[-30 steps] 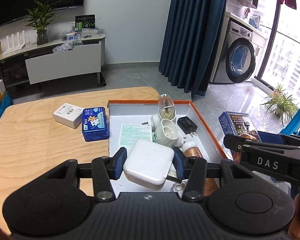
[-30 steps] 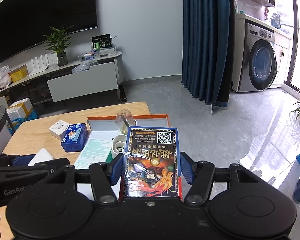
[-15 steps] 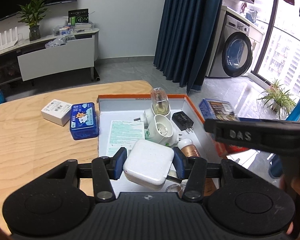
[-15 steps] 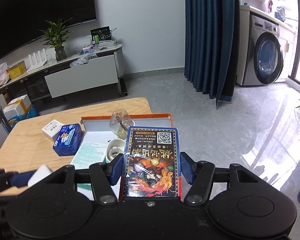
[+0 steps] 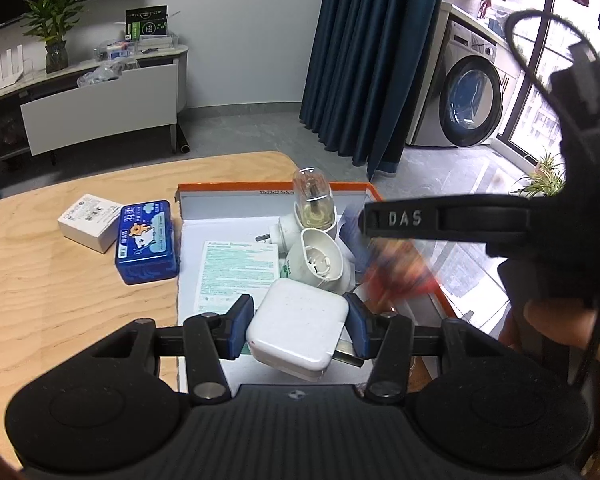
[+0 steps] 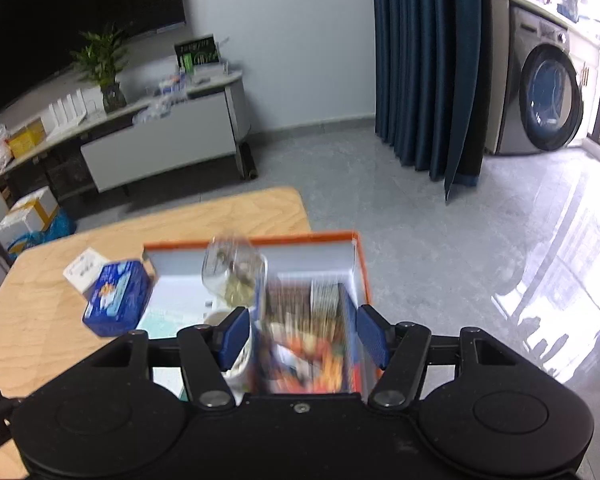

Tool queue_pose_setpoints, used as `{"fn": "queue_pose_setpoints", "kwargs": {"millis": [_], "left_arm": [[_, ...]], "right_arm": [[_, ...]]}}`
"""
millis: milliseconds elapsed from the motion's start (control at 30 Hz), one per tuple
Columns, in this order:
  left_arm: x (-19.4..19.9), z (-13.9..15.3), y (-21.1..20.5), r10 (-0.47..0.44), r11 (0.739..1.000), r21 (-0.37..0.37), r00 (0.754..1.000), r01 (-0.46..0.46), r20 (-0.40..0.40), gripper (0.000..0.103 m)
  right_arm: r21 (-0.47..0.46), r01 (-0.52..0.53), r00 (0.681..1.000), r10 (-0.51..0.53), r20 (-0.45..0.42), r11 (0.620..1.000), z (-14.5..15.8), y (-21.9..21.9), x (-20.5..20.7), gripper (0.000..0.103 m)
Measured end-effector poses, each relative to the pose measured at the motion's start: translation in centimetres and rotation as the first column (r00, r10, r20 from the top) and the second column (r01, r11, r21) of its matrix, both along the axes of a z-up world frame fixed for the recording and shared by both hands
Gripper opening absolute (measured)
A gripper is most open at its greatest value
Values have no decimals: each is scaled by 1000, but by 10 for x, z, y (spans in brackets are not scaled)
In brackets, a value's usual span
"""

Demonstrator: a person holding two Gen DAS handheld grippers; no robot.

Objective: Organize rigid objects
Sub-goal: 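Lower the red card box into the box with the right gripper while the left releases the charger, then grasp the white barcode box with the left gripper while the right grasps the blue tin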

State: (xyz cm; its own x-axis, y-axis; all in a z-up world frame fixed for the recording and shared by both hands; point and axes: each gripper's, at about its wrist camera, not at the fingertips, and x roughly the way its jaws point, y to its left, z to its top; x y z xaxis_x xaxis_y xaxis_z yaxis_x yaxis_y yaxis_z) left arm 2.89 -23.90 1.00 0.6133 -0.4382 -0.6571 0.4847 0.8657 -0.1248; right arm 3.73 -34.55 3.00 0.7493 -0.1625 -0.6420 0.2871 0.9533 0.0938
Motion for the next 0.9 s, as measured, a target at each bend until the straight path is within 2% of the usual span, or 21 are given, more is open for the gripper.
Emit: {"fn": "queue_pose_setpoints", "kwargs": {"millis": [233,333,400,533,667,900], "left_arm": [[4,-7,-6,-31,999,-37,999,30,-33,49],[3,-9,-7,-35,998,-57,998,32,-47,62],[2,-7,-4,-28,998,-59,999,25,-41,63],[1,1,12,22,997,-70,999,-24,-29,69],[0,11,36,93,995,-47,996,-93,-4,72],[4,26,92,230,973,-28,973,-230,-2,78]], "right_arm": [[-33,17,998,-15,57,999,16,-1,-16,76],[-37,15,997,-12,82,999,25,3,-24,78],[-29,10,996,-7,92,1000,29,5,-29,78],[-23,-8,994,10,109,1000,36,15,-40,78],[-33,-49,992,53,116,998,43,34,-48,79],[-31,-137,986,139,97,990,44,79,-47,81]]}}
